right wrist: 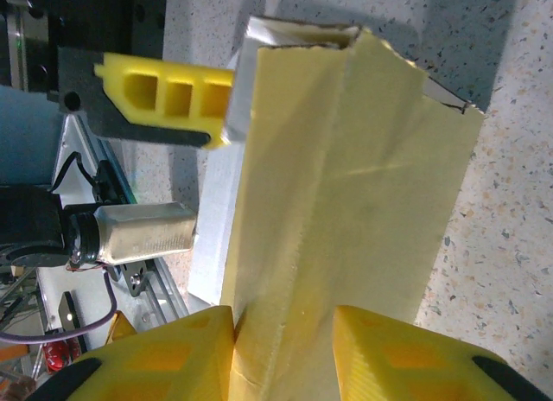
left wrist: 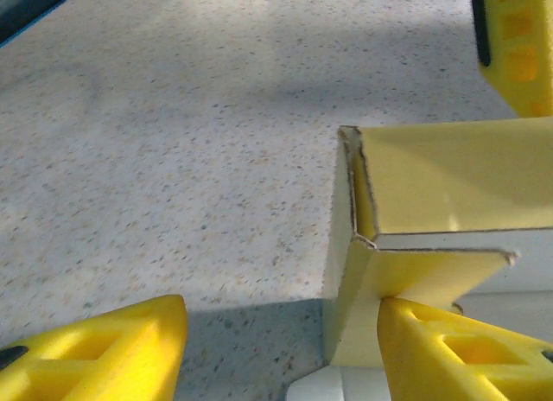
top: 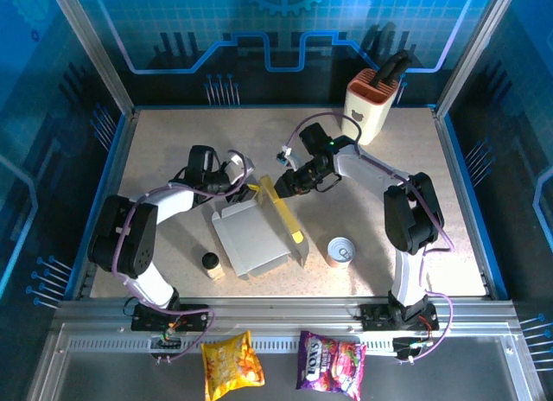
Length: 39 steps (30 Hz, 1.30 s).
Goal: Fold the paper box
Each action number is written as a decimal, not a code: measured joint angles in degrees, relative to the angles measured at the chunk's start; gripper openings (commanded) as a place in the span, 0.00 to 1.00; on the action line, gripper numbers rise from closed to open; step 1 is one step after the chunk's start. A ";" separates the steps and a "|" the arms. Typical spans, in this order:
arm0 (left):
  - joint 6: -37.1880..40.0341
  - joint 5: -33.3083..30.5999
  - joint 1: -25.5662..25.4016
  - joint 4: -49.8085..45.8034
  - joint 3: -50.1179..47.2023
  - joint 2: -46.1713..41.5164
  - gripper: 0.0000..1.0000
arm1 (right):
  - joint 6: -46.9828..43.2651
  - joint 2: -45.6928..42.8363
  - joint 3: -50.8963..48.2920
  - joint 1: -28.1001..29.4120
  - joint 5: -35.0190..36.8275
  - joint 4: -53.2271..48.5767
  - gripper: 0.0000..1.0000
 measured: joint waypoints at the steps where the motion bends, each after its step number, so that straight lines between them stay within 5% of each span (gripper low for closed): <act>1: 0.61 0.17 -0.48 -0.28 0.42 0.57 0.56 | 0.00 0.04 0.00 0.00 -0.15 0.02 0.37; 22: 10.62 0.98 -3.56 -7.78 4.44 2.08 0.37 | -1.27 1.64 1.51 -0.55 -2.08 -0.90 0.35; 31: 12.92 1.01 -3.56 -8.61 6.62 3.69 0.45 | -1.70 1.95 1.90 -0.72 -2.38 -1.49 0.34; 39: 14.34 2.60 -3.67 -11.34 8.33 4.63 0.22 | -2.16 2.47 2.93 -0.76 -2.32 -2.73 0.33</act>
